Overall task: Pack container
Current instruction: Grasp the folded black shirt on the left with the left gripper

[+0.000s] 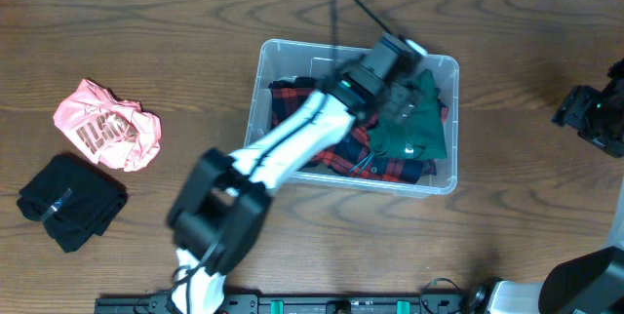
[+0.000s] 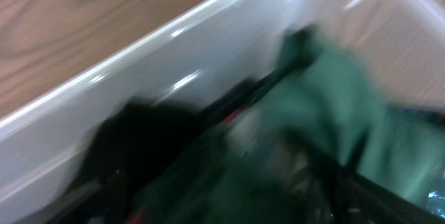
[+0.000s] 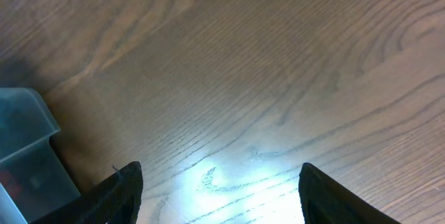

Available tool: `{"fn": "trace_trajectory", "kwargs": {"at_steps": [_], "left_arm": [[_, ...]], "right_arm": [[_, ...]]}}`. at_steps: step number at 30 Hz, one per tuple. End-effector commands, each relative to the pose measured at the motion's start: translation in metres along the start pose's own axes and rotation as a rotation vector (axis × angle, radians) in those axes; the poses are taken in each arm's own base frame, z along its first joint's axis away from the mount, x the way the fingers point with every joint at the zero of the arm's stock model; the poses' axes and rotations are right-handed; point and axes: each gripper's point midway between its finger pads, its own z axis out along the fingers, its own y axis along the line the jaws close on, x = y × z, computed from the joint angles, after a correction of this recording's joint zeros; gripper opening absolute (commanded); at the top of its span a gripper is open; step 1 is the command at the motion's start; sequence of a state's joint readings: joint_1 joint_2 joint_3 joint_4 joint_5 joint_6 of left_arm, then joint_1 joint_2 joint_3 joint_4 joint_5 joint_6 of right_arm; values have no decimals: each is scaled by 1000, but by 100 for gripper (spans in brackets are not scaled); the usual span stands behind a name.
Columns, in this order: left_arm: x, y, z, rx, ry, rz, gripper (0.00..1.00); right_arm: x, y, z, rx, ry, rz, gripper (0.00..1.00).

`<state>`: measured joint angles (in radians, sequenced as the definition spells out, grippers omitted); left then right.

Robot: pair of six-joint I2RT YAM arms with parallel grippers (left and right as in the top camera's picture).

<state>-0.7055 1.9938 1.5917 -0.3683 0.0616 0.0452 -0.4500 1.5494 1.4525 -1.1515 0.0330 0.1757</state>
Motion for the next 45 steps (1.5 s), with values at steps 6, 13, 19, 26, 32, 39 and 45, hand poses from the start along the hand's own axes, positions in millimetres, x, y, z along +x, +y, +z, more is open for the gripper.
{"fn": "trace_trajectory", "kwargs": {"at_steps": [6, 13, 19, 26, 32, 39, 45], "left_arm": [[-7, 155, -187, -348, -107, -281, 98], [143, 283, -299, -673, 28, -1059, 98], [304, 325, -366, -932, 136, -1661, 98], [419, 329, -374, -1008, 133, -1940, 98], [462, 329, -344, -949, 178, -1930, 98], [491, 347, -330, -928, 227, -1841, 98], [508, 359, -306, -862, 281, -1751, 98]], "right_arm": [[1, 3, -2, -7, -3, 3, 70], [0, 3, -2, -8, -9, 3, 70], [-1, 3, -2, -9, -10, 3, 70], [-1, 3, -2, -9, -12, 3, 71], [-1, 3, -2, -9, -11, 3, 71], [-1, 3, -2, -8, -10, 3, 71], [-1, 3, -2, -8, -9, 3, 71]]}}
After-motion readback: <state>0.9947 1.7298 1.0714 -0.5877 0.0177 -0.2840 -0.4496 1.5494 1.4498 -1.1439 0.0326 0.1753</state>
